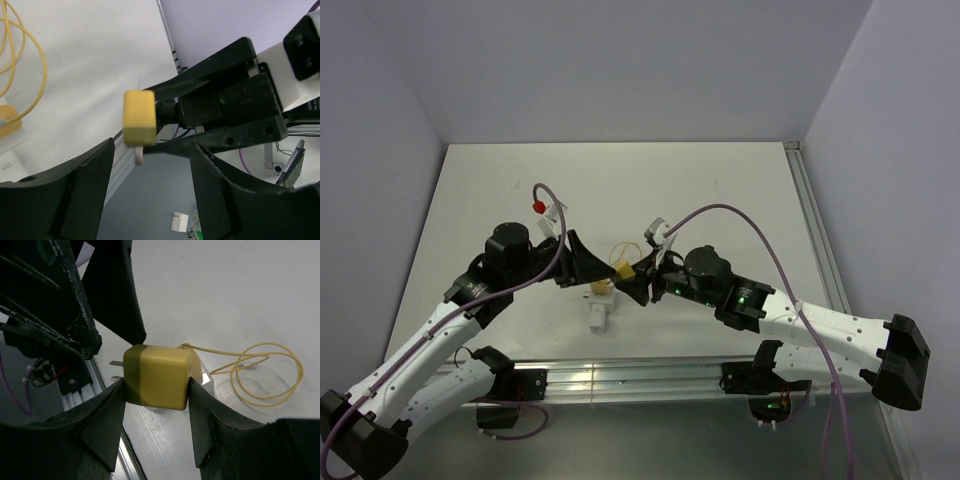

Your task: Insert the plug

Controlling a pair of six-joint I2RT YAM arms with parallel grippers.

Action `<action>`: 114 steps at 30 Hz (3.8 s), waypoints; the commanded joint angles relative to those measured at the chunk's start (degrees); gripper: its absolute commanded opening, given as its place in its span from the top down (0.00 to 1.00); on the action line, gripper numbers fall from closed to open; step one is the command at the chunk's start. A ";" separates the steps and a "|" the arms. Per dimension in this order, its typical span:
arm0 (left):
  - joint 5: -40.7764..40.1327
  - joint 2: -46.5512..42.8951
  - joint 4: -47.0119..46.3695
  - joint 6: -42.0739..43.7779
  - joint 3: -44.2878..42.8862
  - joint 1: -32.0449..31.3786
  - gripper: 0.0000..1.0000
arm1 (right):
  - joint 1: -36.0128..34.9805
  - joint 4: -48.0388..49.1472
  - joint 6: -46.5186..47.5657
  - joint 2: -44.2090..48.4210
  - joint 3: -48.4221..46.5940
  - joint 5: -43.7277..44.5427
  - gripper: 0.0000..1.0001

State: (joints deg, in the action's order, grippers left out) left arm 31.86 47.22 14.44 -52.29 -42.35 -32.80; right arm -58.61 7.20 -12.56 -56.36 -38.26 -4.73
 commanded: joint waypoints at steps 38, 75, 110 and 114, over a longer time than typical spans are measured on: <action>1.54 1.83 -6.26 1.48 0.86 -3.33 0.99 | -2.56 -6.85 -9.76 8.45 -2.53 -1.04 0.43; 17.01 -5.56 -17.69 5.18 0.95 -4.56 1.00 | 11.59 2.90 -24.00 6.71 -4.80 -38.16 0.37; 15.52 -6.09 -14.61 8.00 -0.63 -5.96 1.00 | 11.68 12.04 -29.19 -2.17 -8.32 -46.15 0.90; 15.17 -5.83 -12.70 8.34 -0.80 -5.96 1.00 | 11.68 12.14 -28.76 -1.48 -8.15 -44.05 1.00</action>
State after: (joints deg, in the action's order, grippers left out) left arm 47.33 41.45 1.61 -45.52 -40.64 -38.52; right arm -47.09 15.94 -41.54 -58.48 -43.83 -50.00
